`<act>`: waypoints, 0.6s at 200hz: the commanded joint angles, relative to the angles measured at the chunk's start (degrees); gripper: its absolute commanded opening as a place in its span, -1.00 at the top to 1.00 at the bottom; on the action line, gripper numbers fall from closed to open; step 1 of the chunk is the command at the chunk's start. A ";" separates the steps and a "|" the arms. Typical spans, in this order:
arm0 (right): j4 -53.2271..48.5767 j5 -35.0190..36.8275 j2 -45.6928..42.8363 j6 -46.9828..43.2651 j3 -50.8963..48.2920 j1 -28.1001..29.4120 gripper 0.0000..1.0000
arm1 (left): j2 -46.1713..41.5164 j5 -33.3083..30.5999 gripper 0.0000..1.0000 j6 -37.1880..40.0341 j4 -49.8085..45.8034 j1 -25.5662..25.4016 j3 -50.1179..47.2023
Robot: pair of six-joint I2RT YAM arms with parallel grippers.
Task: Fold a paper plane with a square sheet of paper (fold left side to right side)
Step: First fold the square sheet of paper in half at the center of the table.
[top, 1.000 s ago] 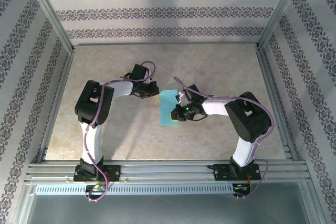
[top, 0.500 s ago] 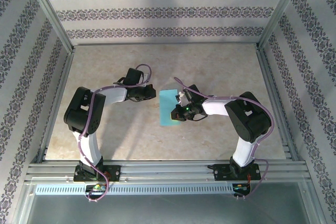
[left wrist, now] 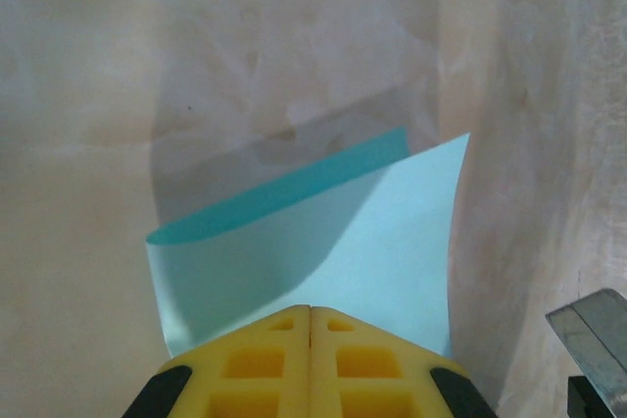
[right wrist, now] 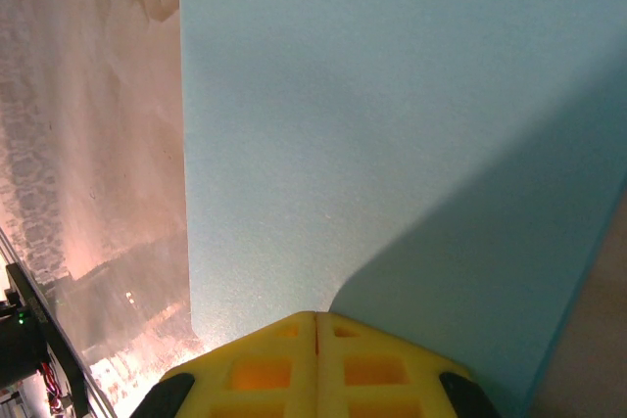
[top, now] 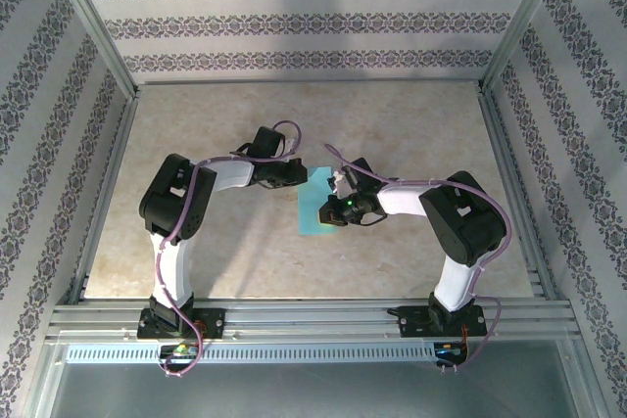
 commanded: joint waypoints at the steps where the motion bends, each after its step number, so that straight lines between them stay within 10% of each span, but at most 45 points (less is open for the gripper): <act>1: -8.46 7.03 3.37 -1.15 -2.55 -0.43 1.00 | 1.52 -2.19 0.89 1.89 1.28 -0.18 1.39; 120: -8.37 6.87 4.13 -1.30 -2.46 -0.44 1.00 | 5.77 -4.75 0.89 2.53 0.34 3.03 5.34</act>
